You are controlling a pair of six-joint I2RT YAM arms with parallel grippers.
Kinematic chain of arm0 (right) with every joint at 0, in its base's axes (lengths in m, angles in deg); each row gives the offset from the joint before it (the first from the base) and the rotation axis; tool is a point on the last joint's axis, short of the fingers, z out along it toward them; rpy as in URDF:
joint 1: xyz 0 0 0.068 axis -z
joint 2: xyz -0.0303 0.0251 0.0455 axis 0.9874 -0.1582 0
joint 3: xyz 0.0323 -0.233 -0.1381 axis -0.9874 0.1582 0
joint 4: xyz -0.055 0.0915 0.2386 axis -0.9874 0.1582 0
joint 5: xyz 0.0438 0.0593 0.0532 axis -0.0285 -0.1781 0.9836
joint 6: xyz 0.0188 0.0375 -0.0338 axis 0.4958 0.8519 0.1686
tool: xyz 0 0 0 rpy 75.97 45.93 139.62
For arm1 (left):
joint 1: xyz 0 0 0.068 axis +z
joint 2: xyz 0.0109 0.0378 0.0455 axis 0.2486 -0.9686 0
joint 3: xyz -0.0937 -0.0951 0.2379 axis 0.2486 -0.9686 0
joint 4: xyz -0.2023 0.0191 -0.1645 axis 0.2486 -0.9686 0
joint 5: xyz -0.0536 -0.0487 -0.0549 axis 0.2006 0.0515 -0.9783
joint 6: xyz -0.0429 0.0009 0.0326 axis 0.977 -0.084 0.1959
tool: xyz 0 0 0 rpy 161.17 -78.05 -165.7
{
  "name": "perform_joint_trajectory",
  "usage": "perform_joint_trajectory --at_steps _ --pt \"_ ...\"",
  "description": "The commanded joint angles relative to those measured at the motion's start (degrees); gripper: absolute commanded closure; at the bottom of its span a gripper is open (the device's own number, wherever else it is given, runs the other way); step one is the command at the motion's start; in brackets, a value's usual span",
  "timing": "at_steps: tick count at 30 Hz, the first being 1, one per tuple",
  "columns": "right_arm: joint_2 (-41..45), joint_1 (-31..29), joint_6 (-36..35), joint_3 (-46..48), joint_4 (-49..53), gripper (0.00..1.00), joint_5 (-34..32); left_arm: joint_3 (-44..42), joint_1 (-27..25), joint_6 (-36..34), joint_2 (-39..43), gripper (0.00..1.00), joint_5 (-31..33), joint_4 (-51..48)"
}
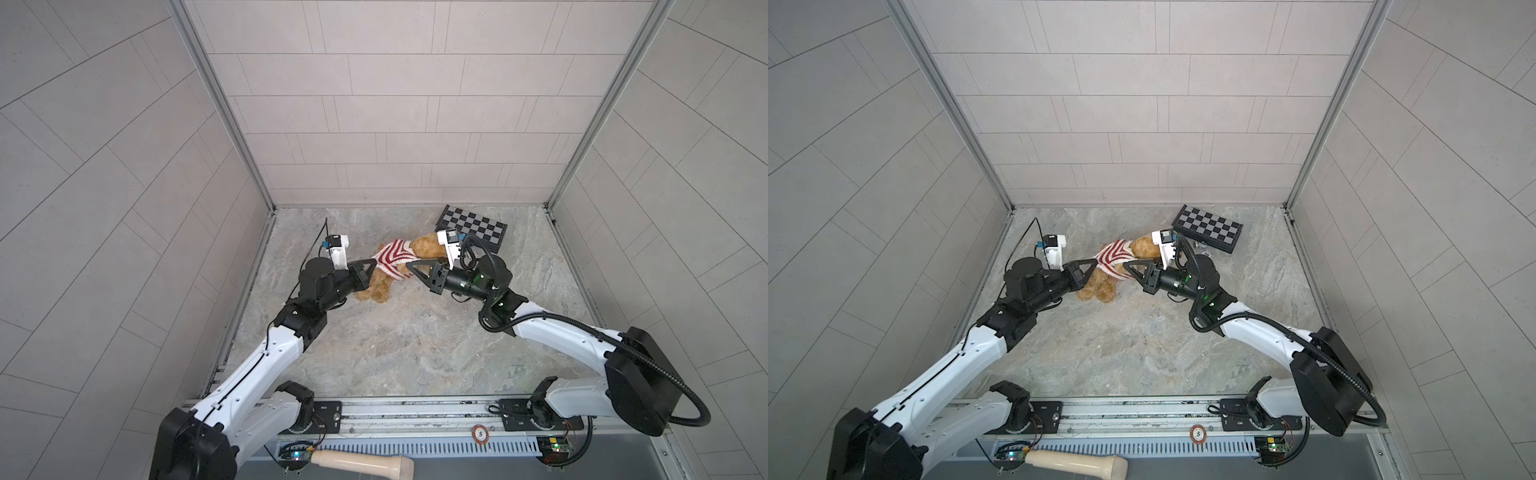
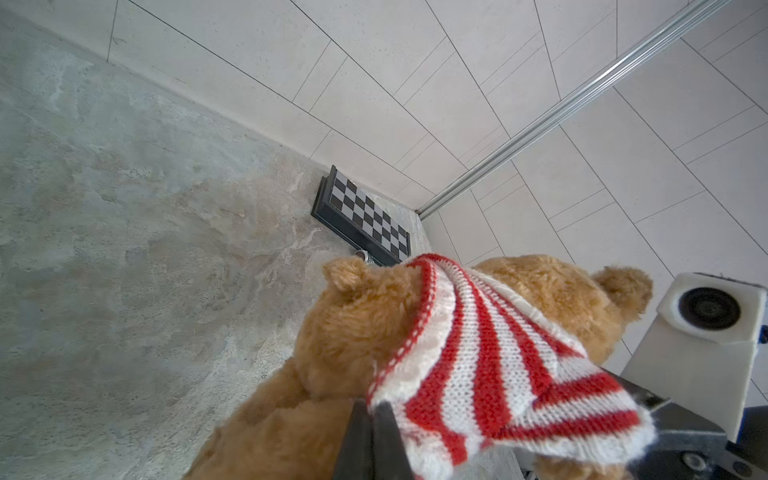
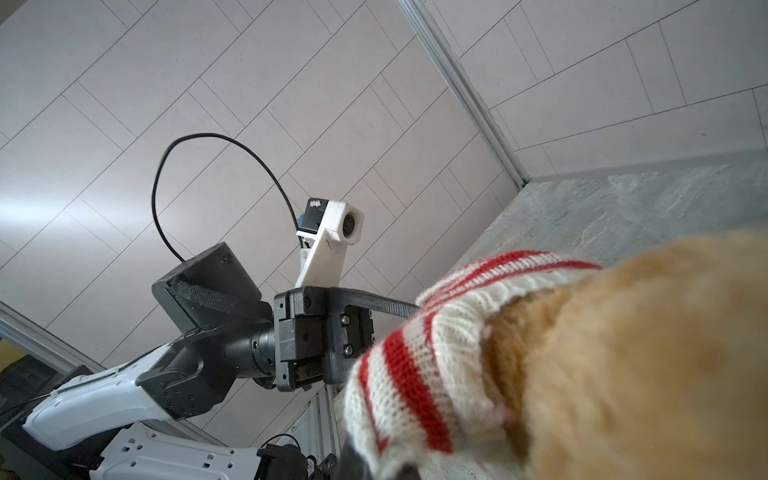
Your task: Dress the teddy bear
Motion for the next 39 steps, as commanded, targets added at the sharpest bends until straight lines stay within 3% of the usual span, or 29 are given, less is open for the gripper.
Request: perform_joint_trajectory --at_steps 1,7,15,20,24,29,33,34,38,39 --pt "-0.5 0.2 5.4 -0.9 -13.0 1.00 3.2 -0.1 1.4 -3.0 -0.4 1.00 1.7 -1.0" --pt "-0.1 -0.7 -1.8 -2.4 -0.8 1.00 1.7 -1.5 -2.6 -3.3 2.8 1.00 -4.9 9.5" --pt "3.0 -2.3 -18.3 -7.4 21.4 1.00 -1.3 -0.4 -4.3 -3.8 4.1 1.00 -3.3 5.4" --pt "5.6 -2.2 -20.6 -8.2 21.1 1.00 3.9 1.3 -2.9 -6.6 1.4 1.00 4.1 -7.2" --pt "6.8 -1.6 -19.9 -8.5 21.4 1.00 5.5 -3.0 -0.7 -5.1 1.6 1.00 4.8 -4.3" --pt "5.5 0.6 -11.8 -5.3 10.9 1.00 6.3 -4.2 -0.5 -5.9 2.6 1.00 5.1 -2.0" --pt "5.4 0.7 -15.3 -5.7 15.0 1.00 5.2 -2.1 -1.1 -7.8 5.4 1.00 1.0 -3.4" --pt "5.5 0.7 -16.7 -5.9 16.7 1.00 4.8 -1.0 -1.6 -9.0 6.3 0.95 0.5 -5.8" --pt "6.1 0.7 -23.6 -7.8 25.3 1.00 3.7 1.4 -3.9 -14.9 12.3 0.53 -1.1 -15.1" --pt "6.1 0.7 -25.1 -8.4 27.1 1.00 3.6 1.4 -3.9 -16.0 13.8 0.53 -3.2 -16.2"
